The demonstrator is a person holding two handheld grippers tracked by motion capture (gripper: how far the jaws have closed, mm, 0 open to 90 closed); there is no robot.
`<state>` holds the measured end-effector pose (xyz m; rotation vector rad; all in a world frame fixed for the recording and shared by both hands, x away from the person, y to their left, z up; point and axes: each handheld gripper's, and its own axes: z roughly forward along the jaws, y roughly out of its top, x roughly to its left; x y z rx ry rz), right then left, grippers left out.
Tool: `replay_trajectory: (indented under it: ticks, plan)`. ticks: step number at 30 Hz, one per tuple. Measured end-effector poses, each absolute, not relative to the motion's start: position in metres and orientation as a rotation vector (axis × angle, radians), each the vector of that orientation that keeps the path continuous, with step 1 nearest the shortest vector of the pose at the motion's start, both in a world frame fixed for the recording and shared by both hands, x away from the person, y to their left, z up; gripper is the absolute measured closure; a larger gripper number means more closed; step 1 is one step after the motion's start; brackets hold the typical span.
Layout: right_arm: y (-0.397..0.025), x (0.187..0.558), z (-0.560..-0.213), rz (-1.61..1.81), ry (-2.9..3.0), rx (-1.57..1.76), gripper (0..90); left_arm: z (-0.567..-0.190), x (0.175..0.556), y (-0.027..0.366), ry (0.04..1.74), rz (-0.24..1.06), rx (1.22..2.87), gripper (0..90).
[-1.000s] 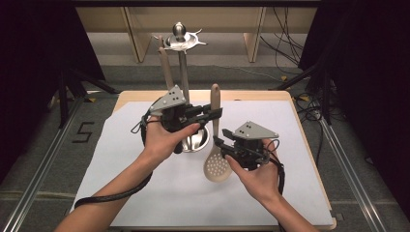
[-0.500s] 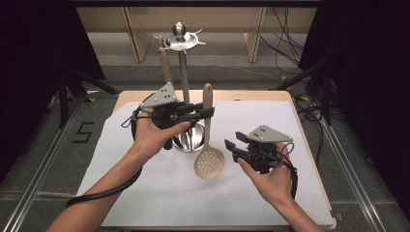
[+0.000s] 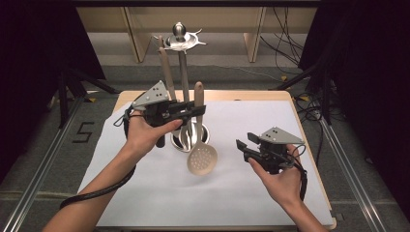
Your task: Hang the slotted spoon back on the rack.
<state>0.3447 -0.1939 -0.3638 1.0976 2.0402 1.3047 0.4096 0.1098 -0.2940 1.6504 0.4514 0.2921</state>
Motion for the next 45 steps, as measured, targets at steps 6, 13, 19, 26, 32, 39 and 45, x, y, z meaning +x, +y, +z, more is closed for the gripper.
replay_trajectory:
  ticks: [6,13,19,26,32,39,45]
  plan:
    - [-0.202,0.345,-0.371,1.262,2.038,1.129,53.6,-0.292,0.412,0.114,0.454,0.298,1.649,74.2]
    - [-0.206,0.343,-0.378,1.263,2.037,1.186,53.6,-0.289,0.416,0.117,0.466,0.296,1.644,74.2]
    - [-0.207,0.344,-0.382,1.263,2.037,1.214,53.5,-0.287,0.419,0.119,0.474,0.300,1.638,74.2]
    - [-0.209,0.345,-0.384,1.251,2.048,1.184,53.6,-0.283,0.423,0.121,0.481,0.303,1.629,74.2]
    - [-0.210,0.346,-0.385,1.243,2.030,1.159,53.6,-0.280,0.426,0.121,0.485,0.303,1.635,74.2]
    - [-0.211,0.347,-0.385,1.221,2.043,1.157,53.6,-0.275,0.429,0.121,0.477,0.300,1.634,74.1]
    - [-0.208,0.345,-0.385,1.241,2.048,1.210,53.5,-0.271,0.432,0.123,0.475,0.307,1.638,74.1]
